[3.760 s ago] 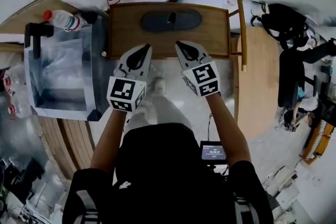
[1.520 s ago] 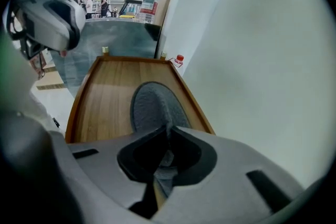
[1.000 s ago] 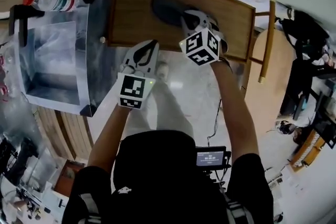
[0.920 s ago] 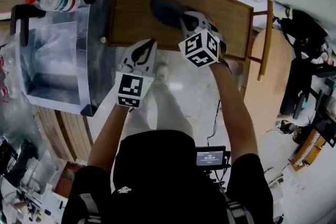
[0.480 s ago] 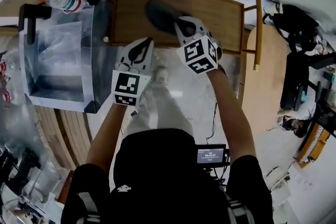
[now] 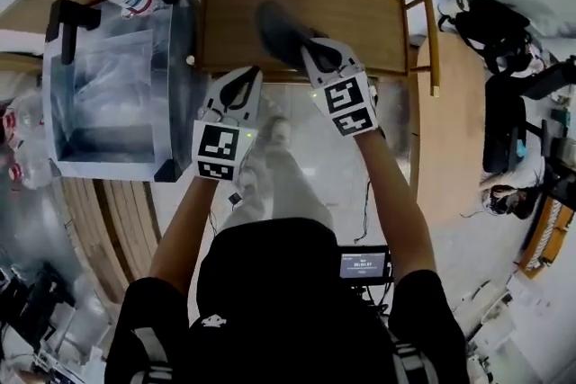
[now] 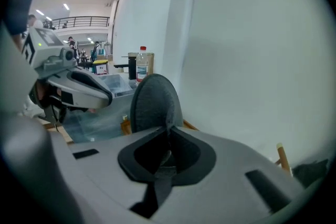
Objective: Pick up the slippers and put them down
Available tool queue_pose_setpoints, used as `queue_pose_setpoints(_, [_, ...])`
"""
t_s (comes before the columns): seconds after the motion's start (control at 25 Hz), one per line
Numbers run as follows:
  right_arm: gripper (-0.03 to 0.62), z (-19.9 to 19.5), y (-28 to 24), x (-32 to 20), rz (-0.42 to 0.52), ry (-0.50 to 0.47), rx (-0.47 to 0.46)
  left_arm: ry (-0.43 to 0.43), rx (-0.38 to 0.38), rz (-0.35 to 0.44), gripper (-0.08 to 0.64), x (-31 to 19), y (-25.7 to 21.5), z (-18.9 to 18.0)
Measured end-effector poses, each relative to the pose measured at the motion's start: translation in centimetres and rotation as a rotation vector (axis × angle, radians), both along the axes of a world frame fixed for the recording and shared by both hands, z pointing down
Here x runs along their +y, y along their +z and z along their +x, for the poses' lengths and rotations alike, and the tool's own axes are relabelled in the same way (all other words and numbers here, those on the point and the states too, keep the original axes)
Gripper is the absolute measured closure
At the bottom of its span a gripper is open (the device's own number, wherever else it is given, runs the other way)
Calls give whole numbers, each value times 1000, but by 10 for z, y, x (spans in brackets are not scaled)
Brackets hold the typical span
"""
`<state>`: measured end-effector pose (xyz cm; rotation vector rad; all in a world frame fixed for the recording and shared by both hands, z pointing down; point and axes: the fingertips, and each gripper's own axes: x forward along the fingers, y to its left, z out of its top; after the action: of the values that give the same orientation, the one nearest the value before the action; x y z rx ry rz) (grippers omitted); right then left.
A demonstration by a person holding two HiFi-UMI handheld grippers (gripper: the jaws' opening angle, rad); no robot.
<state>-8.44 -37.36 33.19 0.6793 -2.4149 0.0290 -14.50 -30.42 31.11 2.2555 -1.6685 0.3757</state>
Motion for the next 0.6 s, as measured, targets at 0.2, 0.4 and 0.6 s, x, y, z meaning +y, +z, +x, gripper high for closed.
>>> queue_pose_setpoints(0.2, [588,9,-21,38,-26,77,-39,11,-8,16,555,37,-15,-4])
queue_pose_setpoints(0.4, [588,20,-37,79,-24,134,-81,31,-5,41,555,74,-32,-2])
queue_pose_setpoints(0.6, [588,25,-56,121,-6,174,-135,58,-12,64,555,111,-44,2])
